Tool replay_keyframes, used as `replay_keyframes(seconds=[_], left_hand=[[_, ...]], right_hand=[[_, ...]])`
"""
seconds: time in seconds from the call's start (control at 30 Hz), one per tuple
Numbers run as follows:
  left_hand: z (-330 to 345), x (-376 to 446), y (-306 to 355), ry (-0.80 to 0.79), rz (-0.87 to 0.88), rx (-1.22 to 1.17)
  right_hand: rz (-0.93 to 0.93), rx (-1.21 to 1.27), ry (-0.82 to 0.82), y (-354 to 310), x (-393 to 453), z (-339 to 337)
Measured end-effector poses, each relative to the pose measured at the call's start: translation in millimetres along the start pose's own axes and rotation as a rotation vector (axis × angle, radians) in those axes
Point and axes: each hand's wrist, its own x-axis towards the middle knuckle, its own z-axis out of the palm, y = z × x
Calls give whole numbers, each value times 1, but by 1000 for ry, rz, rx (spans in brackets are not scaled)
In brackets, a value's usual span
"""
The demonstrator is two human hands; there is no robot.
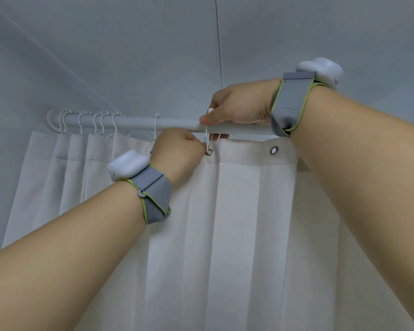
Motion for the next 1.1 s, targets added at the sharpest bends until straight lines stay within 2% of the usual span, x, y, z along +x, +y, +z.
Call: replay_keyframes(seconds=[0.1, 0.2, 0.33, 0.4, 0.5, 0.63, 0.77, 0.9, 1.0, 1.1], left_hand=[[-4, 1, 0, -52, 7, 55], [-7, -10, -2, -2, 172, 98], [-7, -25, -15, 283, 478, 201], [-4, -31, -19, 413, 532, 254], [2, -35, -18, 342, 503, 226], [7, -26, -8, 234, 252, 3], [12, -25, -8, 138, 84, -223], [15, -31, -2, 122, 21, -335], [13, -32, -3, 123, 0, -345], [12, -32, -5, 125, -16, -352]], right_hand=[[8, 116, -16, 1, 0, 3], [16, 165, -14, -3, -2, 7], [31, 147, -1, -7, -4, 13], [31, 159, -2, -7, -3, 15], [17, 172, -4, -5, -2, 17], [-36, 61, -1, -5, -4, 17], [-22, 81, -2, -6, -7, 15], [2, 59, 31, -8, 1, 20], [19, -39, 61, -8, 7, 24], [14, -29, 63, -7, 9, 25]])
